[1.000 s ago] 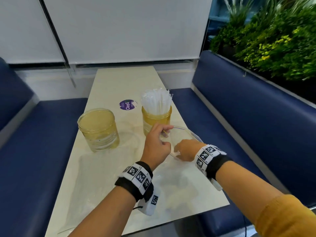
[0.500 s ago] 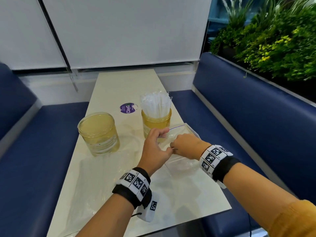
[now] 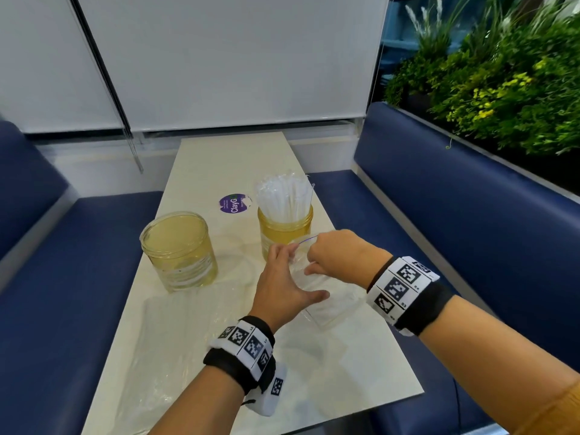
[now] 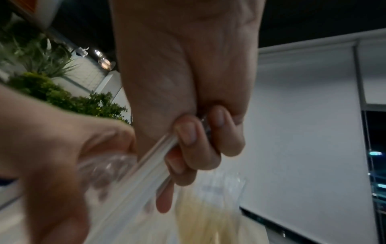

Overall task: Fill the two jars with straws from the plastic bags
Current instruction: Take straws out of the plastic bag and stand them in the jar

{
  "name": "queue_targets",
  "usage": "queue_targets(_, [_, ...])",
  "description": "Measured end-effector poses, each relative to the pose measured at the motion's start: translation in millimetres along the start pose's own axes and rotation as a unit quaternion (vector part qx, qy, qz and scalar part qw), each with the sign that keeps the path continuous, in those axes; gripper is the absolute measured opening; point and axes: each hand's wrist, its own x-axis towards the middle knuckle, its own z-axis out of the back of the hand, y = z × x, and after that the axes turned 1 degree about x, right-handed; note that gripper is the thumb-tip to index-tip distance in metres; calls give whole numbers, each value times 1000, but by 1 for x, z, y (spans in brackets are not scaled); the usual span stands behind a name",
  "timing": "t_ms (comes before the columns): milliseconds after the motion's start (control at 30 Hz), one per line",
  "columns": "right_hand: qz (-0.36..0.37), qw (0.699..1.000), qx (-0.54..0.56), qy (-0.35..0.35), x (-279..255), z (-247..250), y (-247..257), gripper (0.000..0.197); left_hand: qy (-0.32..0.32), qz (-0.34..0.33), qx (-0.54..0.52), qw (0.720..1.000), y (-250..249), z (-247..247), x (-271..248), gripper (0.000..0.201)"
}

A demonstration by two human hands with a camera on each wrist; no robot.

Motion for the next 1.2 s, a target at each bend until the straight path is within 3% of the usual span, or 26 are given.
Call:
queue_targets(67, [-12,1000,11,-23,0,16,-5,45,-2,-3,24,1000,-3,-3,0,90])
queue_targets(233, [2,989,14,-150,2,56,-3,43,-71,3,7,997,-5,-15,10,32])
queue_targets(400, [-46,944,140,-295,2,70,-1,46,-86,33,-50,994,-6,-17,18,53])
queue_targets(533, [-73,909,245,-328,10,48,15,42,-102,31,-92,990,-6,-11,20,16])
queue_targets(667, [-94,837,407,-353,16,31,18,35,-103,52,-129,985,-1,-7,18,10])
queue_targets(833, [-140,822,417,-361,26,24,28,38,-109,59,-151,981,1,-7,17,19])
queue_targets(1033, [-102,845,376,-367,28,71,3,40,-115,77,-134,981,8,-6,8,20])
queue_targets(1100, [-100,832,375,-397,26,96,-22,38,-110,86,-125,982,12,-4,8,13])
queue_targets(1200, [-125,786,368,-480,30,125,-62,43,-89,88,-167,978,15,-1,7,20])
